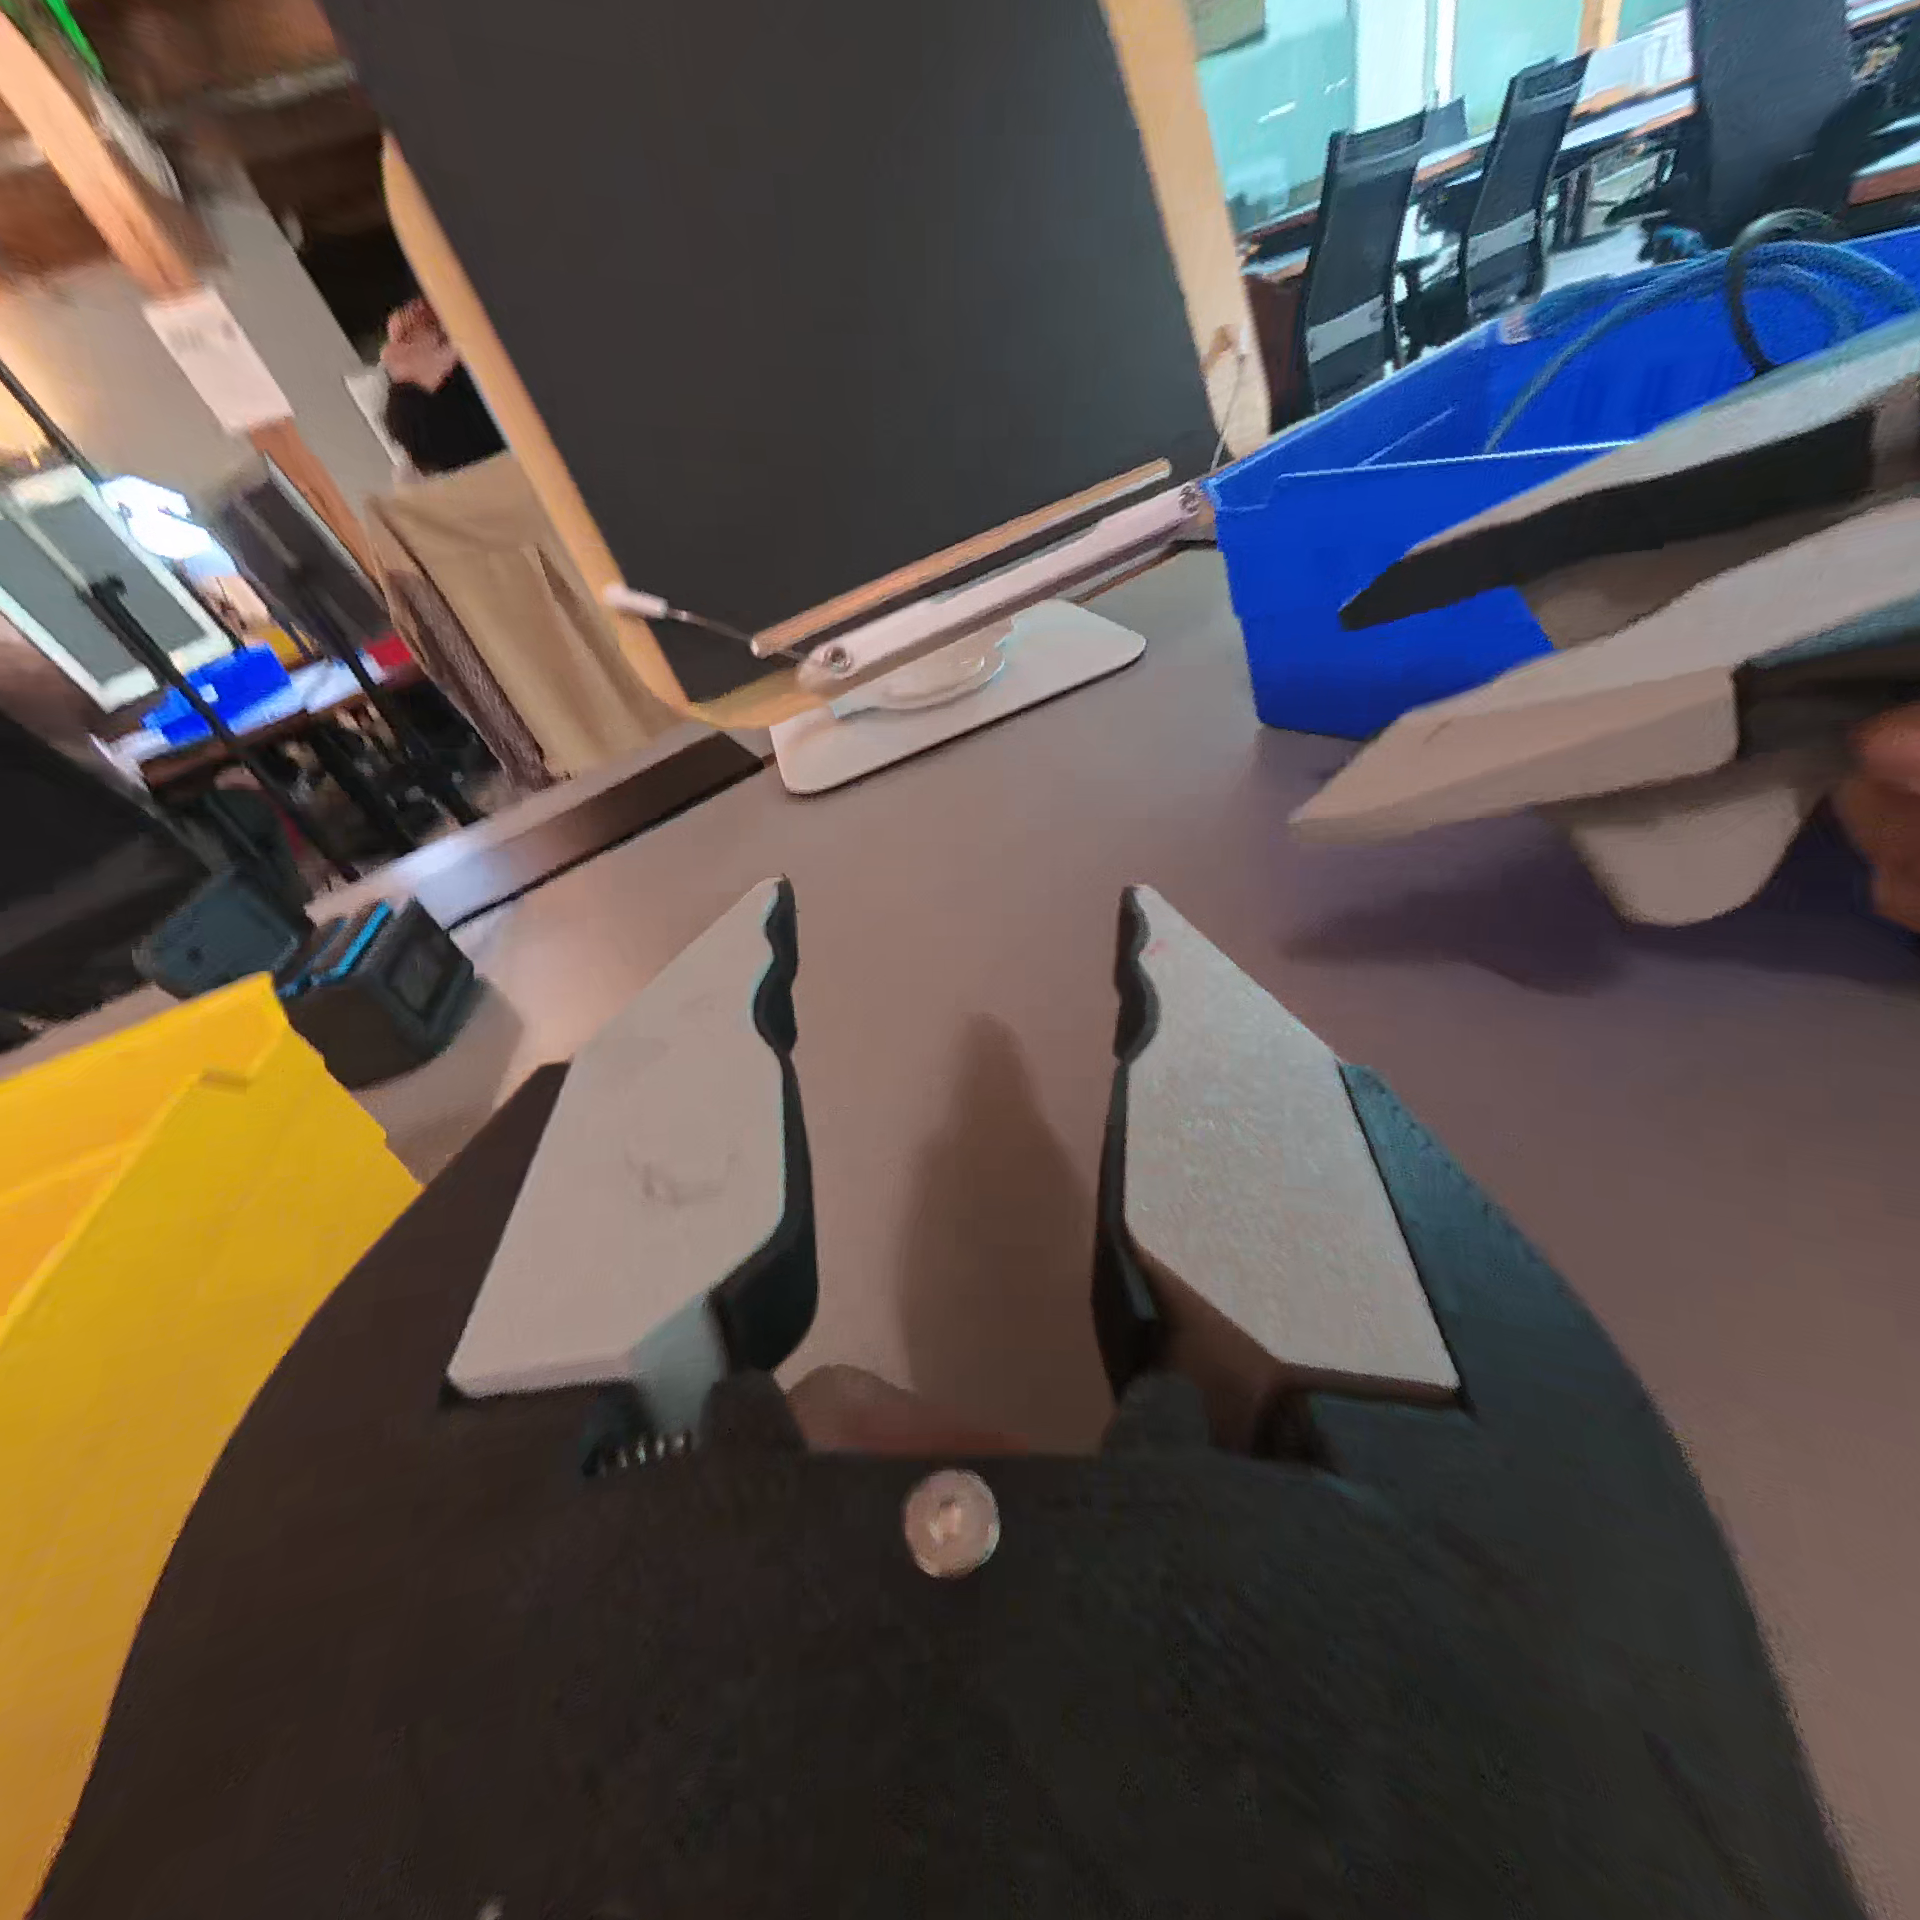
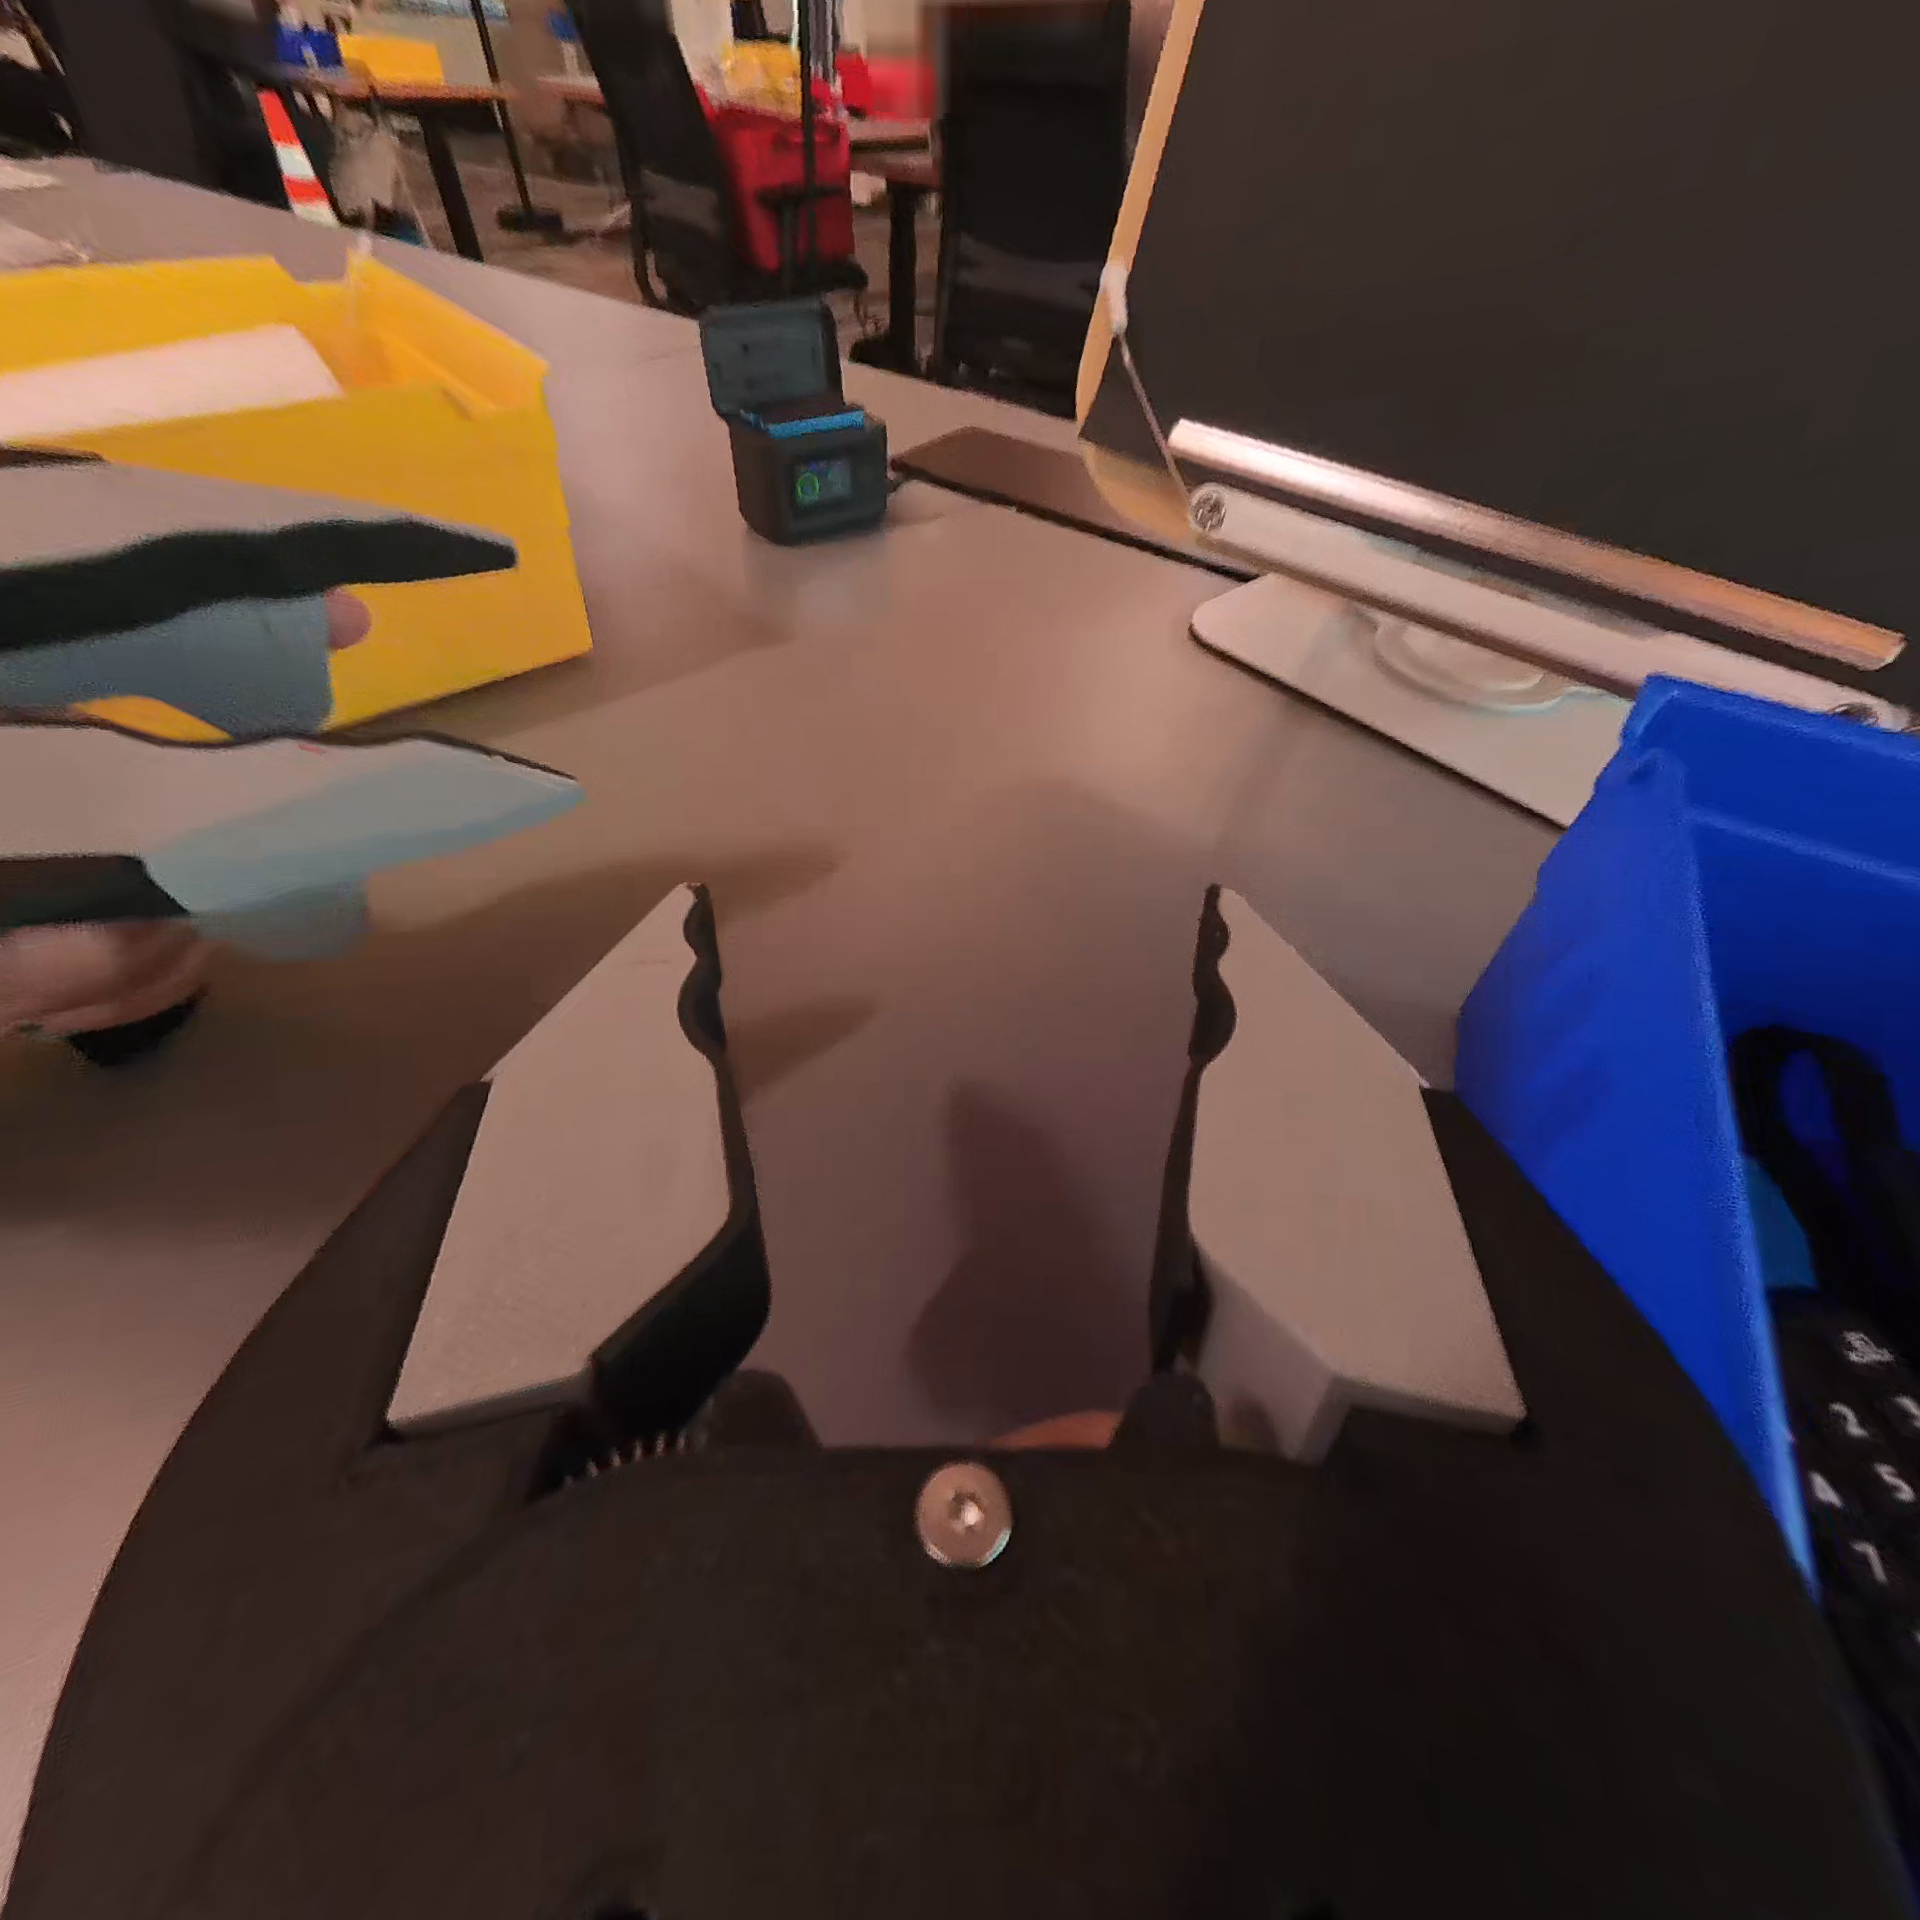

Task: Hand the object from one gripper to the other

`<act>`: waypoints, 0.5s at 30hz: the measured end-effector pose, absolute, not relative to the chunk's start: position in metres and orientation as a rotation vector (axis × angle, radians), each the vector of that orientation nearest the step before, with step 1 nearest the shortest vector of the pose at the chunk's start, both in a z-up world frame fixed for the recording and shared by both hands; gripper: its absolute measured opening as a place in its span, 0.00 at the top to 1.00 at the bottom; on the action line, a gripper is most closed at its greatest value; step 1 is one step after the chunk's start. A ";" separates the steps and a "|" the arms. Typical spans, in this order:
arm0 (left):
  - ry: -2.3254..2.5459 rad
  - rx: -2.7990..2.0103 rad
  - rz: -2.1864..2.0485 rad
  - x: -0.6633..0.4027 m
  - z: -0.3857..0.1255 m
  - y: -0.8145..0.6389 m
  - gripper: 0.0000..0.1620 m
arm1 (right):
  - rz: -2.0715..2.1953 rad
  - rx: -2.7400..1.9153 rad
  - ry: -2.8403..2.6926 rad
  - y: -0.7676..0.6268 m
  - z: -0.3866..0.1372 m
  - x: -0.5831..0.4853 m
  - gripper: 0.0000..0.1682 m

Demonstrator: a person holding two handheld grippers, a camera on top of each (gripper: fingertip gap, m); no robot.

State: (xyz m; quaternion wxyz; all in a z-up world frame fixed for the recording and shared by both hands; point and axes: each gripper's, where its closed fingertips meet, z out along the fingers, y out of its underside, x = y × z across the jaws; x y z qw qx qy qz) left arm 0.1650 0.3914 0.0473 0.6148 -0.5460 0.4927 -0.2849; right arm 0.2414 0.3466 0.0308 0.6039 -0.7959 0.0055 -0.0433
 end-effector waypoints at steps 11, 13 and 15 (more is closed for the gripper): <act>1.157 -1.230 -0.710 0.167 0.049 0.385 0.66 | 0.006 -1.815 0.029 0.337 0.027 0.235 0.45; 1.153 -1.248 -0.742 0.167 0.049 0.386 0.66 | 0.004 -1.804 0.022 0.336 0.029 0.233 0.45; 1.150 -1.265 -0.768 0.168 0.049 0.386 0.66 | 0.002 -1.783 0.024 0.334 0.032 0.234 0.45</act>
